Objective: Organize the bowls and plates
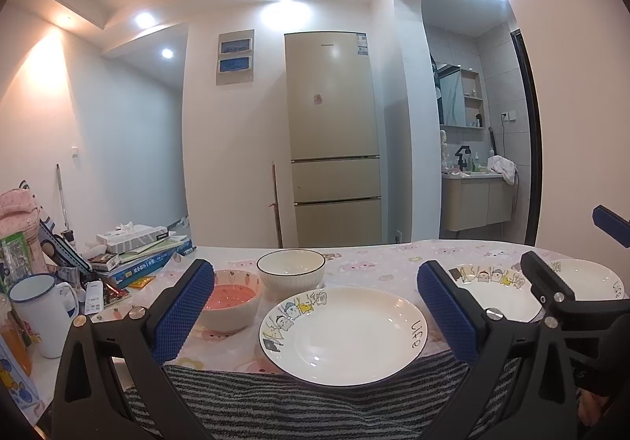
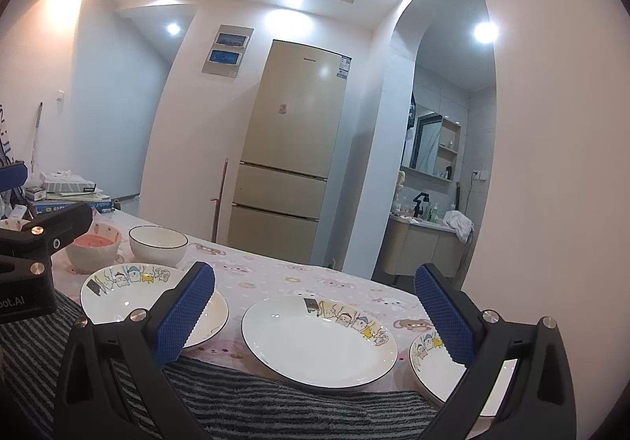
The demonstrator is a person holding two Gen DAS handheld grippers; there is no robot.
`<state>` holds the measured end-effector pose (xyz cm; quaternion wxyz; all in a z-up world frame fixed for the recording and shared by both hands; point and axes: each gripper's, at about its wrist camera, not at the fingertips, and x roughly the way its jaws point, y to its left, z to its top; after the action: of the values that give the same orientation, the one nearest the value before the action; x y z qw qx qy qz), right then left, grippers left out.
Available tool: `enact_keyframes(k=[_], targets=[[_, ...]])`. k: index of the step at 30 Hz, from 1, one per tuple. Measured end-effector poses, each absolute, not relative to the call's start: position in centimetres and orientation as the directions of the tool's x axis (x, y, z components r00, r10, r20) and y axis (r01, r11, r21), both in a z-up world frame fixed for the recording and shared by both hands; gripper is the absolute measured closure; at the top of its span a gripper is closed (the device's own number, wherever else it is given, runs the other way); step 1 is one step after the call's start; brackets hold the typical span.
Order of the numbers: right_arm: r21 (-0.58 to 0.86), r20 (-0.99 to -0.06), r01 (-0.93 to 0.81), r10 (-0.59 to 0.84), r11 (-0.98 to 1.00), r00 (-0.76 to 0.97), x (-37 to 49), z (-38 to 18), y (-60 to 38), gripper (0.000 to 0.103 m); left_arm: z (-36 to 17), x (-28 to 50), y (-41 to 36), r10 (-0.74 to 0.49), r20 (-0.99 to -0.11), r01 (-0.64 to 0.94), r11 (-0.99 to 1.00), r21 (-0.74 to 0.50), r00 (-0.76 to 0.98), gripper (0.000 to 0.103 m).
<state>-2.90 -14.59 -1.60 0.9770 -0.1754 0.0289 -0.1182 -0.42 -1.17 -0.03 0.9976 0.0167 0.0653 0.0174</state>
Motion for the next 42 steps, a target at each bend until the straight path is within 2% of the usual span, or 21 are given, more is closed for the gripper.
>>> enact_keyframes(k=[6,12,18,28,35,42], targets=[[-0.26,0.016,0.213,-0.217,0.942,0.976,-3.9,-0.8,-16.2,0.0,0.1,-0.5,-1.1,0.042,-0.126,-0.039,0.999,0.03,0.991,0.0],[-0.204,-0.024,0.229,-0.238,0.952,0.971,-3.3,-0.5,-17.6,0.0,0.1,-0.6,-1.3,0.043,-0.13,-0.039,0.999,0.035,0.991,0.0],[-0.173,-0.008,0.229,-0.234,0.958,0.972,-3.8,-0.5,-18.0,0.0,0.1,-0.6,-2.0,0.05,-0.133,-0.041,0.997,0.066,0.99,0.0],[-0.161,-0.013,0.234,-0.239,0.959,0.971,-3.7,-0.5,-18.2,0.0,0.1,-0.2,-1.6,0.049,-0.154,-0.043,0.998,0.038,0.987,0.0],[-0.214,-0.009,0.223,-0.23,0.951,0.973,-3.7,-0.9,-17.5,0.0,0.1,-0.2,-1.4,0.05,-0.153,-0.045,0.998,0.036,0.987,0.0],[-0.181,-0.028,0.213,-0.222,0.96,0.975,-3.4,-0.7,-17.9,0.0,0.2,-0.3,-1.2,0.051,-0.148,-0.047,0.998,0.034,0.988,0.0]])
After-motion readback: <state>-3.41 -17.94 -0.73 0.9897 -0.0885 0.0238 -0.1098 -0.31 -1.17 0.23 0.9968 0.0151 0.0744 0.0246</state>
